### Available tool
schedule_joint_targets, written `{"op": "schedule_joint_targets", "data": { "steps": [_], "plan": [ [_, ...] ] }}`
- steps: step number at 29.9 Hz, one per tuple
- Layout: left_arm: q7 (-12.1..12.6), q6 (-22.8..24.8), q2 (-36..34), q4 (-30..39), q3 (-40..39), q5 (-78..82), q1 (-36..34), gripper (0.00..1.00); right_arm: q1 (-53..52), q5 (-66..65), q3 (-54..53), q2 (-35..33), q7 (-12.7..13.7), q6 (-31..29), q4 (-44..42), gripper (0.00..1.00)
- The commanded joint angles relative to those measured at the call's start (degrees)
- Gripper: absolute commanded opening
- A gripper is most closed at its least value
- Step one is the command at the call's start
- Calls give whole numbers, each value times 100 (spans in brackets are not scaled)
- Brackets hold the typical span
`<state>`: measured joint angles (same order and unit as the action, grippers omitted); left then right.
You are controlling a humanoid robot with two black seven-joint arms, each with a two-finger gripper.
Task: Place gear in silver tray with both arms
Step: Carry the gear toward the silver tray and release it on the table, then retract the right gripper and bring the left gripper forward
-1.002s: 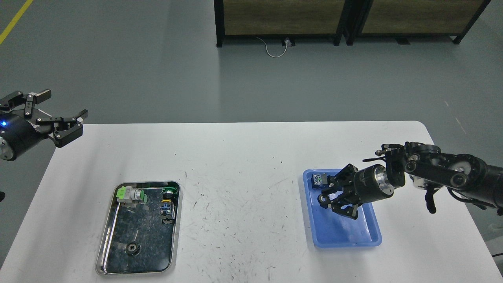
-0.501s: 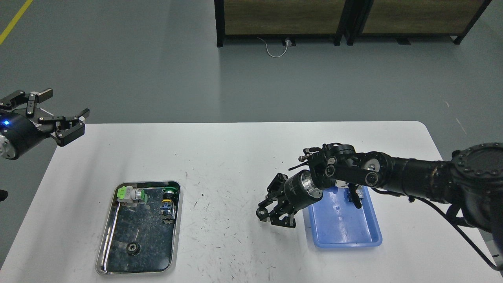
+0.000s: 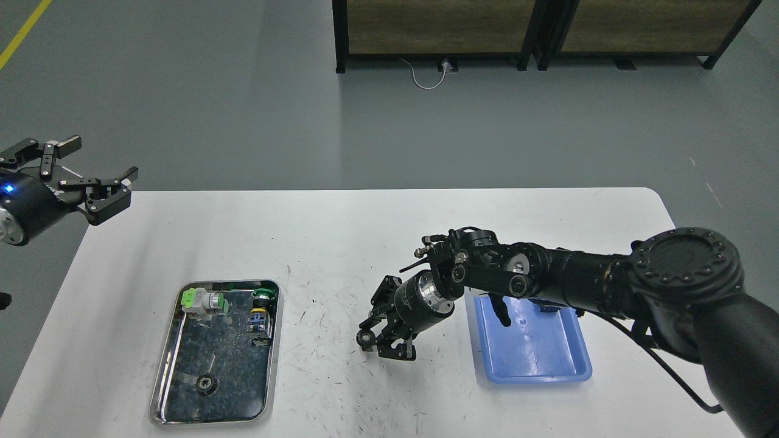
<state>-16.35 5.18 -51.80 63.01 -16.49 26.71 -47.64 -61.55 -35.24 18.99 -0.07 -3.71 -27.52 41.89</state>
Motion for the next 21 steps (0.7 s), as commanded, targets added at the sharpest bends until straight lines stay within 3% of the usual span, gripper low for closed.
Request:
{"op": "schedule_joint_targets", "data": {
  "steps": [1,9,16,21],
  "plan": [
    [-8,9,-23,0,5,1,9,98,11,0,17,7,-24,9,-146,39],
    [-35,53,-58,9,-3,1,27,98,73,9,-9,7,-147,18,-313,67],
    [-149,71,-41,44,-12,1,27,98,-137,263,-334,7,-138,9,-339,76],
    [-246,79,56,141,-39,18,27,98,-437,457,-764,-817,-130,1,-313,78]
  ]
}}
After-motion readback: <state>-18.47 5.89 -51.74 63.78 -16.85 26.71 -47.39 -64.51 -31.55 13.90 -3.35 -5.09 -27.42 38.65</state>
